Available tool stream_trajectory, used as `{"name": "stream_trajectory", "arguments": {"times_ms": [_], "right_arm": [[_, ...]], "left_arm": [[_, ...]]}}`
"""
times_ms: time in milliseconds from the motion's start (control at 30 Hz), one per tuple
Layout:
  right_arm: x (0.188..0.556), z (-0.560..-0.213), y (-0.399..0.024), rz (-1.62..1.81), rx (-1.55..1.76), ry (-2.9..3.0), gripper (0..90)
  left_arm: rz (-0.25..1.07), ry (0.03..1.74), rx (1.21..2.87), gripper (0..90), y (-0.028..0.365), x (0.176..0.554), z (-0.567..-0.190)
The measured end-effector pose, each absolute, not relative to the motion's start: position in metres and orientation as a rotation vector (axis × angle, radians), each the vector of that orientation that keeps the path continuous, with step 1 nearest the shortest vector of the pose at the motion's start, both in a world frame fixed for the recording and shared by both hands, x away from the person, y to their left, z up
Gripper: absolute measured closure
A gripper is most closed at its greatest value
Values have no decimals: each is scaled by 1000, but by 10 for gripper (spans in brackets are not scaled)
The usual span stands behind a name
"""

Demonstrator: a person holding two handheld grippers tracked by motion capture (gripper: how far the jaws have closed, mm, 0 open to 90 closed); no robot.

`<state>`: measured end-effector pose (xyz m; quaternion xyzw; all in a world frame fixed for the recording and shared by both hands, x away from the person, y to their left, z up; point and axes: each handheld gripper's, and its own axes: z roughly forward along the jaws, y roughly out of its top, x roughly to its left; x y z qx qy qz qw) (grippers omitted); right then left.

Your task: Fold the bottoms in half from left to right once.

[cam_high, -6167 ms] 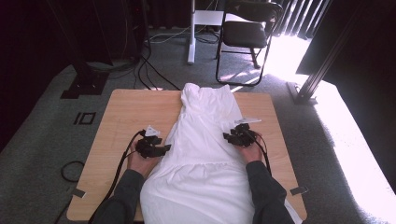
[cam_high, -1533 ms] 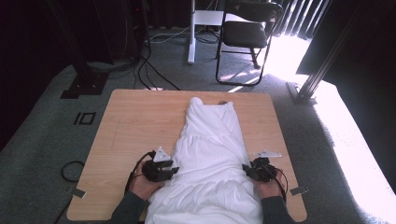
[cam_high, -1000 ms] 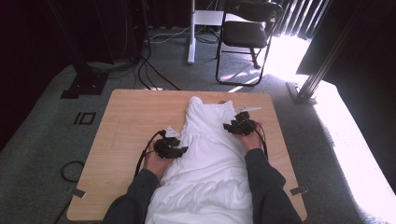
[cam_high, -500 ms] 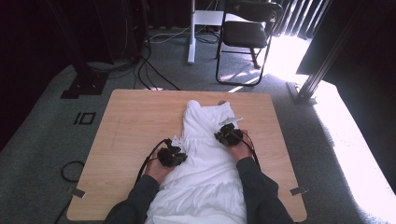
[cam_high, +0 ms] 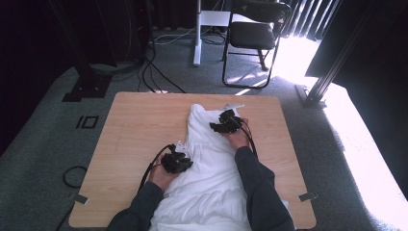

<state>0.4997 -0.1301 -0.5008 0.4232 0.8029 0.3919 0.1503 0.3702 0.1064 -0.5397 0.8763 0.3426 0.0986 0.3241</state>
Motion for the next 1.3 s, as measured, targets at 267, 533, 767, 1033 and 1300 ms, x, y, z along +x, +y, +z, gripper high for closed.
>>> {"name": "stream_trajectory", "arguments": {"times_ms": [267, 533, 767, 1033, 1300], "right_arm": [[513, -488, -131, 1180, 1248, 2317, 892], [491, -433, -190, 1189, 1156, 2126, 883], [497, -487, -224, 928, 1363, 2138, 842], [495, -529, -238, 1016, 1566, 2100, 478], [460, -503, -238, 1111, 1500, 2013, 389]], "left_arm": [[233, 879, 2289, 635, 105, 369, -540], [208, 865, 2264, 523, 105, 364, -539], [198, 847, 2280, 511, 99, 364, -542], [184, 844, 2284, 490, 100, 365, -540], [253, 863, 2197, 491, 105, 382, -517]]}}
